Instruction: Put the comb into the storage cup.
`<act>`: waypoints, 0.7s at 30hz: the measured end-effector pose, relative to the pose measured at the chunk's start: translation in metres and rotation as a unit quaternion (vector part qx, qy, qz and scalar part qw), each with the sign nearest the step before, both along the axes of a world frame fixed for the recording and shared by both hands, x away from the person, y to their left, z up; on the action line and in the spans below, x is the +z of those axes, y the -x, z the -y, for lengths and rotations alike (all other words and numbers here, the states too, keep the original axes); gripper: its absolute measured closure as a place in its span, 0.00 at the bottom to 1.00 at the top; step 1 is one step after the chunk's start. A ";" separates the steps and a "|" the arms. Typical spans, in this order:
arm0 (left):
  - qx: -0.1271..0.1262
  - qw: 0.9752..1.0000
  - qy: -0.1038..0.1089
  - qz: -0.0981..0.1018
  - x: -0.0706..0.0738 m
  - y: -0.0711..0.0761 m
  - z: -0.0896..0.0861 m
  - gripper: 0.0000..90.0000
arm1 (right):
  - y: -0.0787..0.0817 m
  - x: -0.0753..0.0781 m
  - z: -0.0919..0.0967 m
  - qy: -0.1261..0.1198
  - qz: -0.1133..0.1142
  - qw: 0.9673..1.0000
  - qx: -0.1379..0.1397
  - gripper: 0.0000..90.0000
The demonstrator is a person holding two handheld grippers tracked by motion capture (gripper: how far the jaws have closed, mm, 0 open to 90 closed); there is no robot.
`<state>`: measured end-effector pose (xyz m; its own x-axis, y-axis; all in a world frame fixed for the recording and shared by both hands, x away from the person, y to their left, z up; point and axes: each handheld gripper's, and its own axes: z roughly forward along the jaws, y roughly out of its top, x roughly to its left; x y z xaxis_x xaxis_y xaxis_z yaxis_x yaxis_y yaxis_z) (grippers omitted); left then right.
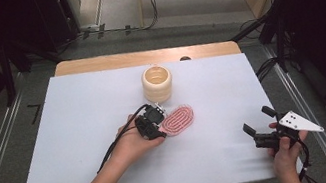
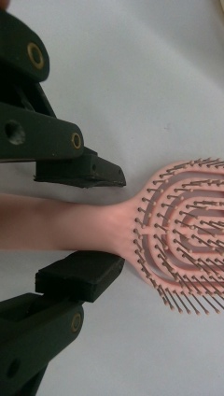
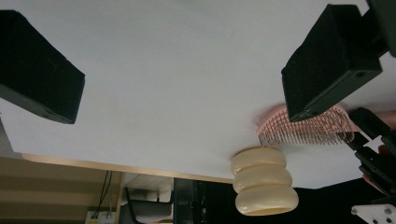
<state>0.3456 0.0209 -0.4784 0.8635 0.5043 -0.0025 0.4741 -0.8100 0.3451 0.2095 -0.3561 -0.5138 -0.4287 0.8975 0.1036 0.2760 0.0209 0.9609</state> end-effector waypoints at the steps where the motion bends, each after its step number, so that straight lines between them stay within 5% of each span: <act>1: -0.001 1.000 0.001 0.001 0.000 0.000 0.000 0.65 | 0.000 0.000 0.000 0.000 0.000 1.000 0.000 0.00; 9: -0.010 1.000 0.001 0.006 0.000 -0.003 -0.004 0.78 | 0.000 0.000 0.000 0.003 0.000 1.000 0.001 0.00; 21: -0.018 0.999 0.047 0.015 0.002 -0.001 -0.013 0.78 | -0.001 0.000 -0.001 0.006 0.000 1.000 -0.002 0.00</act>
